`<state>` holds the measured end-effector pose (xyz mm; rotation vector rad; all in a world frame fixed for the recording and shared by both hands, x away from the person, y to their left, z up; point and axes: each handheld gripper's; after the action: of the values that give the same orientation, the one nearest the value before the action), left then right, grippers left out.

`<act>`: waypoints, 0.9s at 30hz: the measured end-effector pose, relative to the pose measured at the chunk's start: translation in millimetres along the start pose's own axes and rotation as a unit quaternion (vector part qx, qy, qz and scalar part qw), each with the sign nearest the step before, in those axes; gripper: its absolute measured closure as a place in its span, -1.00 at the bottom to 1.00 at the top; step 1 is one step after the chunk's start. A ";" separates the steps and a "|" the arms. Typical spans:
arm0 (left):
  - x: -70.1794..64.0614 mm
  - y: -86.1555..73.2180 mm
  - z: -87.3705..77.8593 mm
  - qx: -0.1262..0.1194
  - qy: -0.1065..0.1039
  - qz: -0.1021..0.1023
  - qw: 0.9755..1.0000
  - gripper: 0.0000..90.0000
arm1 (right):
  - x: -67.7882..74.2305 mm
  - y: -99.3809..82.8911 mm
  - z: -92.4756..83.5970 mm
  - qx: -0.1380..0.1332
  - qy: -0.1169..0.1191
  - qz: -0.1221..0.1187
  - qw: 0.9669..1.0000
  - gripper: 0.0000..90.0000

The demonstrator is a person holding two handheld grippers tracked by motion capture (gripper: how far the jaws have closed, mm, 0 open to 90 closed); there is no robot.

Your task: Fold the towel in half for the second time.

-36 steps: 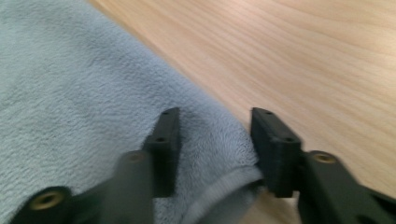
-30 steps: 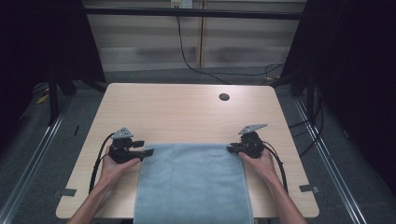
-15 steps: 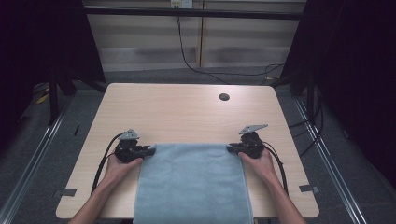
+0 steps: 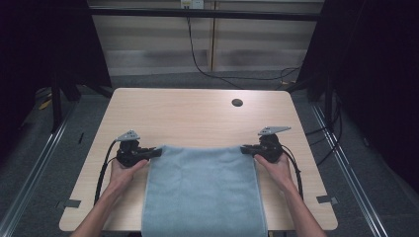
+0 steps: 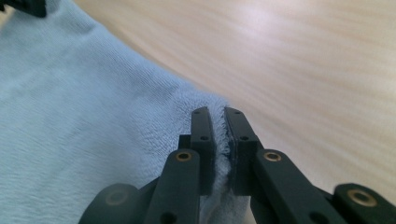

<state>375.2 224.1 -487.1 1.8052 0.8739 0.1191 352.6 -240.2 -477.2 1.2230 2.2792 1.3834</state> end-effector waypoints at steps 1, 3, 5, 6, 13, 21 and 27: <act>0.6 1.9 0.0 -0.003 -0.001 -0.002 1.000 0.84 | -1.5 4.1 -0.4 -0.004 0.003 0.004 1.000 0.87; 0.7 8.8 0.0 -0.007 0.002 0.001 1.000 0.84 | -4.1 10.4 0.0 -0.011 0.004 0.005 1.000 0.87; 0.6 17.8 -3.1 -0.015 0.005 0.007 1.000 0.84 | -6.4 18.7 -0.8 -0.016 0.003 0.001 1.000 0.87; 0.3 24.5 -5.8 -0.020 0.006 0.011 1.000 0.84 | -6.9 23.3 -2.8 -0.022 0.002 0.001 1.000 0.87; -2.6 55.9 -15.6 -0.053 0.015 0.023 0.998 0.84 | -7.7 48.9 -15.6 -0.050 -0.009 -0.014 0.999 0.87; -0.3 85.6 -16.6 -0.072 0.028 0.037 0.996 0.84 | -14.0 75.7 -18.6 -0.073 -0.020 -0.008 0.997 0.89; -4.2 108.2 -28.9 -0.092 0.036 0.053 0.994 0.84 | -10.7 99.7 -24.7 -0.090 -0.023 -0.017 0.996 0.89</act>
<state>413.0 227.2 -381.7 1.6823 0.7912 0.3256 400.0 -242.4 -385.5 1.1419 2.0827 1.4942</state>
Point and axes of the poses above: each handheld gripper's, and its own axes: z roughly forward along the jaws, y roughly out of its top, x roughly to its left, and after that the axes turned 5 degrees about -x, right-handed
